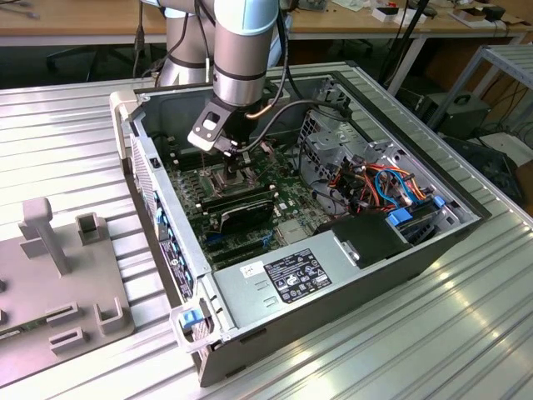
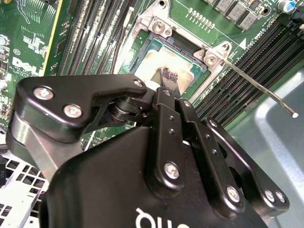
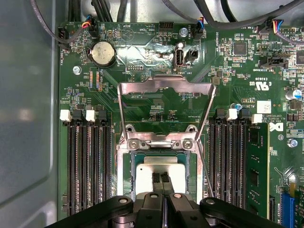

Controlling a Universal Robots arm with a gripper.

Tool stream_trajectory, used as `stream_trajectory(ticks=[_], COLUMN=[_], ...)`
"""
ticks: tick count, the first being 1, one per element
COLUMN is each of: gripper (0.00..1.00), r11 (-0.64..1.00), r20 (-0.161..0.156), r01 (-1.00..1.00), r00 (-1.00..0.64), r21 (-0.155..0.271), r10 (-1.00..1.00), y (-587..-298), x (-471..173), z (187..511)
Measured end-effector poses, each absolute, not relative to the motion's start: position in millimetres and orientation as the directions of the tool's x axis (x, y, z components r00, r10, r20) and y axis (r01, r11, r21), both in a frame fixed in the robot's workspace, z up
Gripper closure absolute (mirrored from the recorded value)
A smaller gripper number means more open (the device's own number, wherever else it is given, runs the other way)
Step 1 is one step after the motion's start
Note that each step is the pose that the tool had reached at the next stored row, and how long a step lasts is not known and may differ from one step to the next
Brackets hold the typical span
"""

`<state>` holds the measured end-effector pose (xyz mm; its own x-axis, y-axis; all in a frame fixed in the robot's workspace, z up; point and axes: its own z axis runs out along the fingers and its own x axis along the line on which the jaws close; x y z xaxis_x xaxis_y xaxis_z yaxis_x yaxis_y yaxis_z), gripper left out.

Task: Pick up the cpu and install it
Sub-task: 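Place the cpu into insertion slot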

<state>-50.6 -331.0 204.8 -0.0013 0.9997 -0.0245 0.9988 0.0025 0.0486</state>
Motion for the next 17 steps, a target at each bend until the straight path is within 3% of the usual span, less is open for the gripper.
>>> stream_trajectory(ticks=[17], gripper=[0.89], r11=[0.003], r20=[-0.025], r01=[0.999], r00=[-0.001], r21=[0.049], r10=[1.000], y=[-331.1], x=[-50.6], z=[230.6])
